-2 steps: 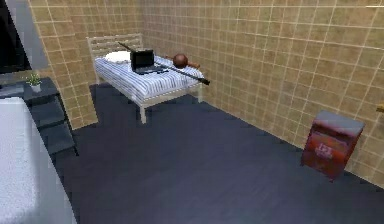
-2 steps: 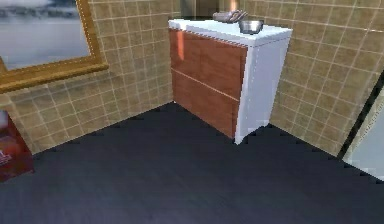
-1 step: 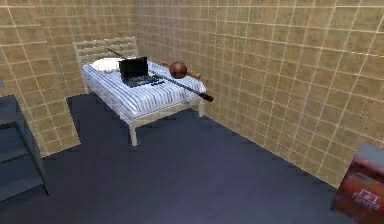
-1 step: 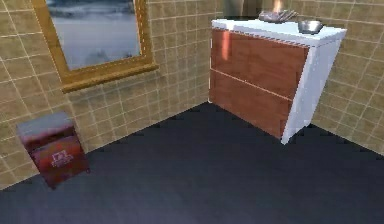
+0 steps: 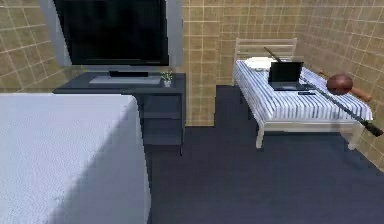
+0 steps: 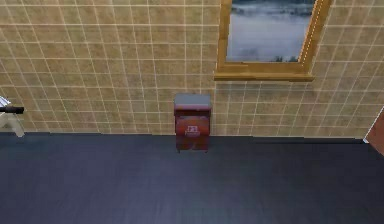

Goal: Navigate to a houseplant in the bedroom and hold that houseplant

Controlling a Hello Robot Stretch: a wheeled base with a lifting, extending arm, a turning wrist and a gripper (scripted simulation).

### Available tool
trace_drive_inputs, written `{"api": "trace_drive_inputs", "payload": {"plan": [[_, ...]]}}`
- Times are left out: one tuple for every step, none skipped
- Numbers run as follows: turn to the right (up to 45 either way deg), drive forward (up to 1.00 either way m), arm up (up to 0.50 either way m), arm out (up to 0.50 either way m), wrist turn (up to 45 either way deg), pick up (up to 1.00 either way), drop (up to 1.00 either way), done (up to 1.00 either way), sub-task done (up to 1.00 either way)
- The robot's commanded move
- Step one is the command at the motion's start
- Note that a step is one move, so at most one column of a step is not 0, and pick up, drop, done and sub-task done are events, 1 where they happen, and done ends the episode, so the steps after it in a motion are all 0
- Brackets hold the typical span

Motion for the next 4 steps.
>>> {"api": "trace_drive_inputs", "payload": {"plan": [[0.0, 1.00, 0.00, 0.00, 0.0, 0.00, 0.00, 0.00, 0.00], [-45.0, 0.00, 0.00, 0.00, 0.0, 0.00, 0.00, 0.00, 0.00], [-45.0, 0.00, 0.00, 0.00, 0.0, 0.00, 0.00, 0.00, 0.00], [-15.0, 0.00, 0.00, 0.00, 0.0, 0.00, 0.00, 0.00, 0.00]]}}
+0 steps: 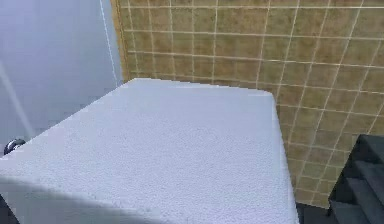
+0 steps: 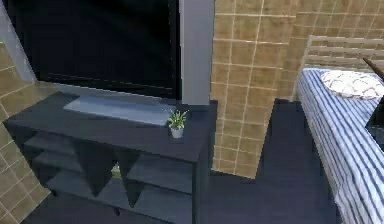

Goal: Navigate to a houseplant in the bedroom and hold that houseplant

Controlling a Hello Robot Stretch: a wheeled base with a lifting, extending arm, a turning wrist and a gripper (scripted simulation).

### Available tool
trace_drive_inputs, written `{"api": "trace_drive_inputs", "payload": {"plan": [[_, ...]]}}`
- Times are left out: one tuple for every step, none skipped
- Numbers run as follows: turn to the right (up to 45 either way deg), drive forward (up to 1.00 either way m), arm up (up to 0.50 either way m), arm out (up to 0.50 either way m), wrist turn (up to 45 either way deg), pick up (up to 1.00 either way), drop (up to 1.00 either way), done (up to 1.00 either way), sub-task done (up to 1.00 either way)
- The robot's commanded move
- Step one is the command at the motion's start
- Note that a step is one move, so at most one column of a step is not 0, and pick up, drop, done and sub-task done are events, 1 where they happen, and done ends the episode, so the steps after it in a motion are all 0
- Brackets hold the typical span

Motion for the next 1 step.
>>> {"api": "trace_drive_inputs", "payload": {"plan": [[45.0, 0.00, 0.00, 0.00, 0.0, 0.00, 0.00, 0.00, 0.00]]}}
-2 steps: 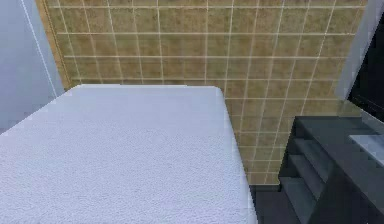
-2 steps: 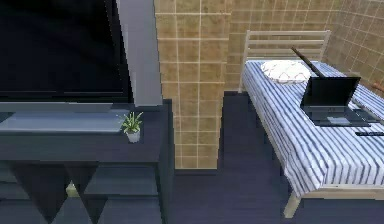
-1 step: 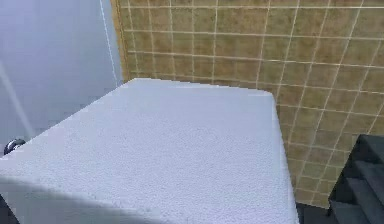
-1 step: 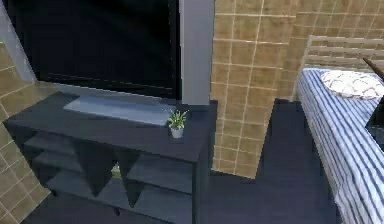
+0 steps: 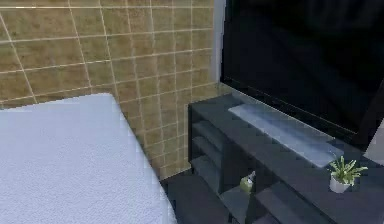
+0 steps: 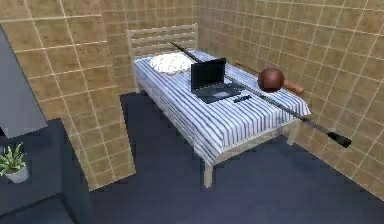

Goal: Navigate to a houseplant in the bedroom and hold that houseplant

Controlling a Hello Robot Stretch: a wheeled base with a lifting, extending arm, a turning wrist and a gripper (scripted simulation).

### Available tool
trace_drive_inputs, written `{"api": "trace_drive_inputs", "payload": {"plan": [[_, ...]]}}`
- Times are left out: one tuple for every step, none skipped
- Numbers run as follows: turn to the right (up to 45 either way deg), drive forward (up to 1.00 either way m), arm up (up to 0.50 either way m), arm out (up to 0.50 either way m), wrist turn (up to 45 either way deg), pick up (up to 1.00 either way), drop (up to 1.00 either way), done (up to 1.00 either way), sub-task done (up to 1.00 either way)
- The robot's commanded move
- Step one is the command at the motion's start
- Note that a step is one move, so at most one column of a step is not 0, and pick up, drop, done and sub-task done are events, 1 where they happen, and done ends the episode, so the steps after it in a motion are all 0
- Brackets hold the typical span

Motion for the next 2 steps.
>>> {"api": "trace_drive_inputs", "payload": {"plan": [[45.0, 0.00, 0.00, 0.00, 0.0, 0.00, 0.00, 0.00, 0.00], [6.0, 0.00, 0.00, 0.00, 0.0, 0.00, 0.00, 0.00, 0.00]]}}
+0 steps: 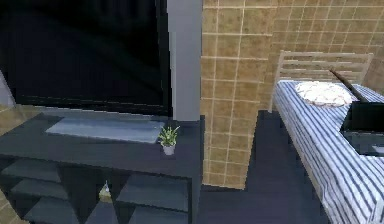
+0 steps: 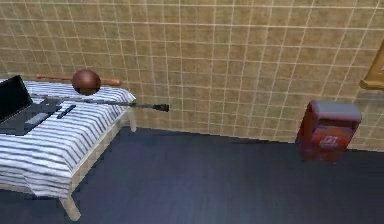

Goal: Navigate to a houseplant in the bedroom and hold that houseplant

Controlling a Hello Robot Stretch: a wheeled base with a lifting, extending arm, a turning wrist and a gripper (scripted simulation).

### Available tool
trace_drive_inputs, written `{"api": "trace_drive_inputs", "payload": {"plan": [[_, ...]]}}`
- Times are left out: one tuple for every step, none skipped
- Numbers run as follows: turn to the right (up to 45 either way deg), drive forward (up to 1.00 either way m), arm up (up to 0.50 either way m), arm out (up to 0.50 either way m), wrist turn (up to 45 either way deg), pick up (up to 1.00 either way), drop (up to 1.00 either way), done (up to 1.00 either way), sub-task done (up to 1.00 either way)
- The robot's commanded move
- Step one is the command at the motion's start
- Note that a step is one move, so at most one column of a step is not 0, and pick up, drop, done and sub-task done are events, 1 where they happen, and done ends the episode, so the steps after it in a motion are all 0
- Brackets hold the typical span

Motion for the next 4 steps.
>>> {"api": "trace_drive_inputs", "payload": {"plan": [[0.0, 0.40, 0.00, 0.00, 0.0, 0.00, 0.00, 0.00, 0.00], [-45.0, 0.00, 0.00, 0.00, 0.0, 0.00, 0.00, 0.00, 0.00], [-45.0, 0.00, 0.00, 0.00, 0.0, 0.00, 0.00, 0.00, 0.00], [-12.0, 0.00, 0.00, 0.00, 0.0, 0.00, 0.00, 0.00, 0.00]]}}
